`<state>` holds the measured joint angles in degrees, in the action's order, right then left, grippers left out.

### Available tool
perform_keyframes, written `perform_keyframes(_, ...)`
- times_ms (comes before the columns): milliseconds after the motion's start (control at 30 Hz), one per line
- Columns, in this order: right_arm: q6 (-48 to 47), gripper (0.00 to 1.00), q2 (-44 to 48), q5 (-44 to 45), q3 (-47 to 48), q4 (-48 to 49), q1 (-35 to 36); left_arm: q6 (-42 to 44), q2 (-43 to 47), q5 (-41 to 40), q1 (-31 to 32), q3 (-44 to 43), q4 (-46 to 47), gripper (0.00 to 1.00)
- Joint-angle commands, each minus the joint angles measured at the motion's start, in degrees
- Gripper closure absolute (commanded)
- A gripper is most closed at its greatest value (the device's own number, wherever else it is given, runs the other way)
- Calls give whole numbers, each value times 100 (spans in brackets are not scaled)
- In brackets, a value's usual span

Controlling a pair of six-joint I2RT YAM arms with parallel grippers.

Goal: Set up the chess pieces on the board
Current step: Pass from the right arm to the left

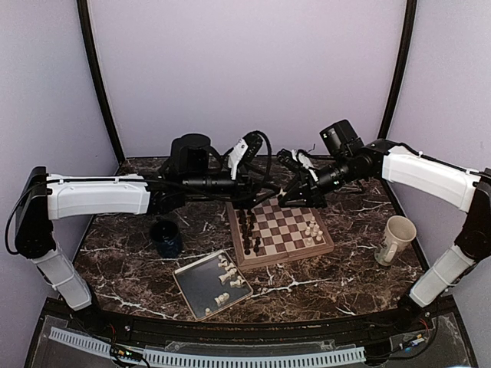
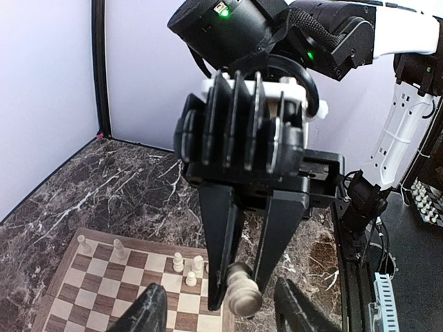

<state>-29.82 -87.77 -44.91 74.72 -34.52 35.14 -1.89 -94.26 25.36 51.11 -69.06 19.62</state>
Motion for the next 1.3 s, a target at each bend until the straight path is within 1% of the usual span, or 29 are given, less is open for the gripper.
perform_keyframes(0, 80, 93, -8, -151, -18, 137, -38, 125, -95, 95, 13, -336, -57, 50)
perform_keyframes(133, 91, 93, 12, -158, -36, 163, -72, 161, -258, 266, 13, -554, -333, 62)
perform_keyframes(333, 146, 93, 48, -279, -52, 191, -197, 187, -277, 216, 13, -565, -450, 62)
perform_keyframes(633, 171, 92, 134, -259, -151, 281, -277, 193, -587, 299, 13, -946, -693, 77)
perform_keyframes(967, 203, 86, 312, -155, -319, 394, -445, 261, -906, 324, 13, -1357, -806, 83)
perform_keyframes(1033, 196, 82, 350, -123, -362, 394, -507, 283, -985, 322, 13, -1453, -854, 84)
perform_keyframes(1067, 207, 79, 375, -93, -377, 406, -540, 292, -1028, 304, 13, -1502, -876, 84)
perform_keyframes(1133, 249, 68, 436, -37, -432, 434, -653, 307, -1132, 235, 5, -1632, -953, 85)
perform_keyframes(1167, 258, 64, 473, -22, -452, 425, -769, 322, -1188, 184, 4, -1708, -1015, 85)
perform_keyframes(1267, 160, 58, 612, 77, -542, 255, -1102, 409, -1364, 46, 4, -1964, -1214, 86)
